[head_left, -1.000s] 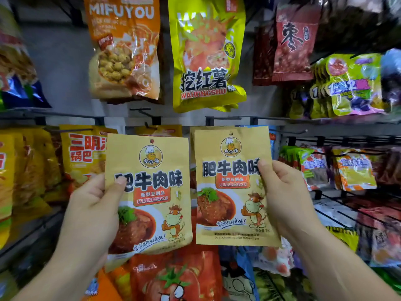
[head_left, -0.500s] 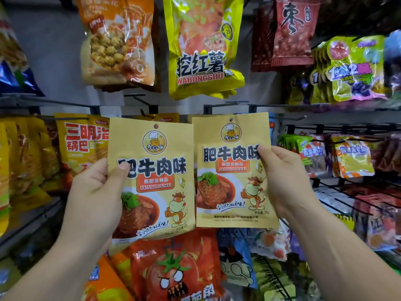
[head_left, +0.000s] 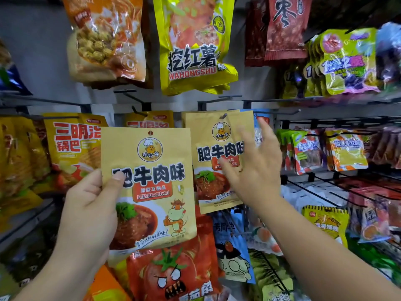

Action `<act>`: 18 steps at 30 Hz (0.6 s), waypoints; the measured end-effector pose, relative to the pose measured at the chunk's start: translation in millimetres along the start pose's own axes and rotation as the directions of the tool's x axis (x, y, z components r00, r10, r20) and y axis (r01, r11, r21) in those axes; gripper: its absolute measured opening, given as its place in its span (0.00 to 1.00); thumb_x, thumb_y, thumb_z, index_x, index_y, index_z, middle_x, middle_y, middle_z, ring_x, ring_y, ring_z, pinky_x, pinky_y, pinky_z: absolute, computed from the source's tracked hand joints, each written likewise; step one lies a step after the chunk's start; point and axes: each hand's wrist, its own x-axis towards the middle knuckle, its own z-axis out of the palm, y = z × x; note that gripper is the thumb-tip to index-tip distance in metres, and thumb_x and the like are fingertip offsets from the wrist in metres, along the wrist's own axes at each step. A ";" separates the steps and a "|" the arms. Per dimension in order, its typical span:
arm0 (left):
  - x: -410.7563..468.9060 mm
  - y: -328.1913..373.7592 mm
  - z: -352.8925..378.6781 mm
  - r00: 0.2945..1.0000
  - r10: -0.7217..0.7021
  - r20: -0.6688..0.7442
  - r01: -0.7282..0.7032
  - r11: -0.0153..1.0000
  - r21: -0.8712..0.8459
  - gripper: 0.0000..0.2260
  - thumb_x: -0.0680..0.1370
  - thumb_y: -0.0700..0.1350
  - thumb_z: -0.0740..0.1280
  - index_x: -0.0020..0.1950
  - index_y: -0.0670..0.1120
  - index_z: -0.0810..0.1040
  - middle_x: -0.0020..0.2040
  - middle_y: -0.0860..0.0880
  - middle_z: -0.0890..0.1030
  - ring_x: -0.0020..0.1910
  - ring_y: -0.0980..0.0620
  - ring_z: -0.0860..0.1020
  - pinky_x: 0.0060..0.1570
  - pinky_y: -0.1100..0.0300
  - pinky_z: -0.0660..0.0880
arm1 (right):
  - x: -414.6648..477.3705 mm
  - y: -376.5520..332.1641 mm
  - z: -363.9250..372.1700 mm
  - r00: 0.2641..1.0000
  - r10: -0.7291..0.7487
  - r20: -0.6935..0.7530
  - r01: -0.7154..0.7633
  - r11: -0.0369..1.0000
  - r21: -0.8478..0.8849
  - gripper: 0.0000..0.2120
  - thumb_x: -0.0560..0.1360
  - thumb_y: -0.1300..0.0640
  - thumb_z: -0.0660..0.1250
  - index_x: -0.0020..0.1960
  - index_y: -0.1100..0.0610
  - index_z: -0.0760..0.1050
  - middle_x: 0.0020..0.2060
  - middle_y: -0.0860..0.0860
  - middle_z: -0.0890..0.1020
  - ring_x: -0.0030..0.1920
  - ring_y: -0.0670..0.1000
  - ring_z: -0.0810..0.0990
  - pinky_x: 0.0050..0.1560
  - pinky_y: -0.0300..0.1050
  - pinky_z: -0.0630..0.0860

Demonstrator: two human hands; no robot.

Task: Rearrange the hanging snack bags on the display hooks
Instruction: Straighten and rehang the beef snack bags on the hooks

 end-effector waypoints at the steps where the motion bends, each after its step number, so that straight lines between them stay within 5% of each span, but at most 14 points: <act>1: 0.1 -0.4 1.4 1.000 -0.020 0.004 0.020 0.999 -0.030 0.17 0.86 0.39 0.61 0.46 0.53 0.86 0.42 0.57 0.88 0.42 0.61 0.86 0.37 0.68 0.80 | -1.6 1.7 4.8 0.991 -0.128 0.042 0.131 0.988 -0.078 0.34 0.77 0.36 0.68 0.79 0.48 0.67 0.80 0.62 0.62 0.81 0.64 0.59 0.77 0.63 0.59; 5: -0.1 -4.6 5.2 0.998 -0.058 0.039 0.062 0.993 -0.102 0.14 0.86 0.39 0.61 0.51 0.50 0.85 0.44 0.53 0.89 0.43 0.58 0.87 0.36 0.69 0.80 | 2.0 0.6 23.5 0.915 -0.307 0.261 0.366 0.905 -0.217 0.39 0.77 0.27 0.56 0.83 0.43 0.58 0.84 0.59 0.50 0.83 0.65 0.45 0.79 0.72 0.49; 18: -5.4 -12.9 5.7 0.990 -0.130 0.046 0.134 0.984 -0.117 0.13 0.86 0.39 0.60 0.54 0.50 0.85 0.46 0.53 0.89 0.45 0.58 0.87 0.36 0.71 0.78 | 14.1 -11.9 49.5 0.898 -0.074 0.433 0.208 0.940 -0.270 0.38 0.77 0.25 0.43 0.83 0.37 0.39 0.83 0.58 0.34 0.81 0.65 0.32 0.78 0.72 0.35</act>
